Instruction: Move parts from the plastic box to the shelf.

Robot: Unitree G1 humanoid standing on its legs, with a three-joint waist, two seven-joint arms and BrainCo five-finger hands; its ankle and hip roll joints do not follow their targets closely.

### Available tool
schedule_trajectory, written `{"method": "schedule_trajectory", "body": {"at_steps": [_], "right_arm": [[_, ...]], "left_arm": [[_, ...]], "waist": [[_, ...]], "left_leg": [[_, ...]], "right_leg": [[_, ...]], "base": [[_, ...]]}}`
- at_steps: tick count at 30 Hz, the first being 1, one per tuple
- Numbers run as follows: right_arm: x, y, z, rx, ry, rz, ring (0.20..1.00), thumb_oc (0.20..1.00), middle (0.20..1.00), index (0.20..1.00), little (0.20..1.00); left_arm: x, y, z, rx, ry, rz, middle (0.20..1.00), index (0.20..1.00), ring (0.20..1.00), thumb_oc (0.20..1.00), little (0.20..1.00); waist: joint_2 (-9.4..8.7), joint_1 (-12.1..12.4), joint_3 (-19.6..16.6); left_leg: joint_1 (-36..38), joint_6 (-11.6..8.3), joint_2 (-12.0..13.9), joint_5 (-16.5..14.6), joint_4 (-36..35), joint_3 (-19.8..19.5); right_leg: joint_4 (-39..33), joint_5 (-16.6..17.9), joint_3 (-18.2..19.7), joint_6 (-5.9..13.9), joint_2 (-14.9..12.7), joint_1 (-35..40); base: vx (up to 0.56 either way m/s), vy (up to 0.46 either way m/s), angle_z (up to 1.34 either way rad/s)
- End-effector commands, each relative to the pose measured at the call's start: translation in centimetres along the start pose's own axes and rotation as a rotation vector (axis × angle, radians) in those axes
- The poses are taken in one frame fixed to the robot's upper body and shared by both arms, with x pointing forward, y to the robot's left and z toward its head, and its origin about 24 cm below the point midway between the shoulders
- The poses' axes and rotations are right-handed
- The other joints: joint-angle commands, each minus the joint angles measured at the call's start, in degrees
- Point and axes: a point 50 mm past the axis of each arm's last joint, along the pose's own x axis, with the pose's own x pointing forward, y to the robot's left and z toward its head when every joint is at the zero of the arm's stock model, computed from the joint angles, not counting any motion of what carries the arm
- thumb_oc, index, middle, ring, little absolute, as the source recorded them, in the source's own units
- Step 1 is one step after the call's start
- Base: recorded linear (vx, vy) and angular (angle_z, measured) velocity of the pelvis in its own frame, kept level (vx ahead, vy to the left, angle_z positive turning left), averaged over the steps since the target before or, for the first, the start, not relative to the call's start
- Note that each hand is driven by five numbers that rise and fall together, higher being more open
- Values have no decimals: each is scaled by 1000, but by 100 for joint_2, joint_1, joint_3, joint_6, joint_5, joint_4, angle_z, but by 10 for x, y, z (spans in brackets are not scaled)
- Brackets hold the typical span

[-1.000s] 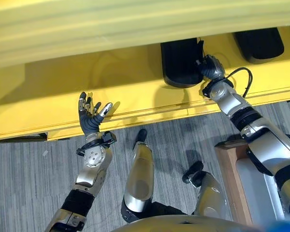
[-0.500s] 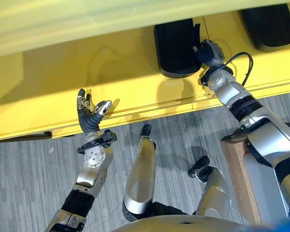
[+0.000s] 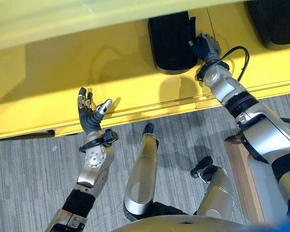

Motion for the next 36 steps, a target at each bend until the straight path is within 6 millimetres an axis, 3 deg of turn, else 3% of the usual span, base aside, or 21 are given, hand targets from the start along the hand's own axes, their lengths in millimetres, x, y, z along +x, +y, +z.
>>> {"method": "schedule_trajectory", "body": {"at_steps": [1,12,13,14,15,20,30,36], "right_arm": [[0,9,6,4,16,21,200,200,200,200,200],[3,4,-3,-70,35,0,200,200,200,200,200],[4,1,-5,-67,45,-16,564,564,564,564,564],[4,-1,-5,-74,43,-29,862,862,862,862,862],[4,-1,-5,-73,44,-29,1000,1000,1000,1000,1000],[4,-2,-8,-62,67,-57,1000,1000,1000,1000,1000],[-1,1,-15,117,95,-132,1000,1000,1000,1000,1000],[-8,-6,-13,296,78,-326,1000,1000,1000,1000,1000]], "left_arm": [[-6,-6,4,-29,-8,-16,1000,1000,1000,1000,1000],[-4,-3,3,-36,-6,-11,1000,1000,1000,1000,1000],[-5,-2,2,-37,-6,7,1000,1000,1000,1000,1000],[-4,-1,2,-41,-1,14,1000,1000,1000,1000,1000],[-4,-1,2,-41,-1,14,1000,1000,1000,1000,1000],[-4,0,-1,-44,9,16,1000,1000,1000,1000,1000],[-9,5,-10,-52,44,49,1000,1000,1000,1000,1000],[-13,3,-13,-41,27,59,1000,1000,1000,1000,1000]], "waist": [[264,154,-29],[288,152,-29],[279,162,-29],[280,164,-29],[280,164,-29],[275,143,-29],[312,66,-29],[323,-50,-29]], "left_leg": [[-381,486,55,-55,443,757],[-410,490,89,-24,368,775],[-381,485,84,-15,333,771],[-365,485,102,-6,314,780],[-367,486,104,-5,315,781],[-358,478,151,13,283,808],[-308,465,143,50,164,851],[-193,484,151,35,101,902]], "right_leg": [[913,-75,-316,-296,288,-201],[869,-44,-305,-268,280,-241],[836,-44,-318,-269,288,-201],[835,-40,-330,-266,283,-194],[837,-39,-331,-266,282,-196],[814,-26,-335,-281,291,-216],[748,-49,-268,-320,324,-210],[738,-90,-170,-349,359,-172]], "base": [[0,0,0],[0,0,0],[0,0,0],[0,0,0],[0,0,0],[0,0,0],[1,6,0],[8,14,-1]]}}
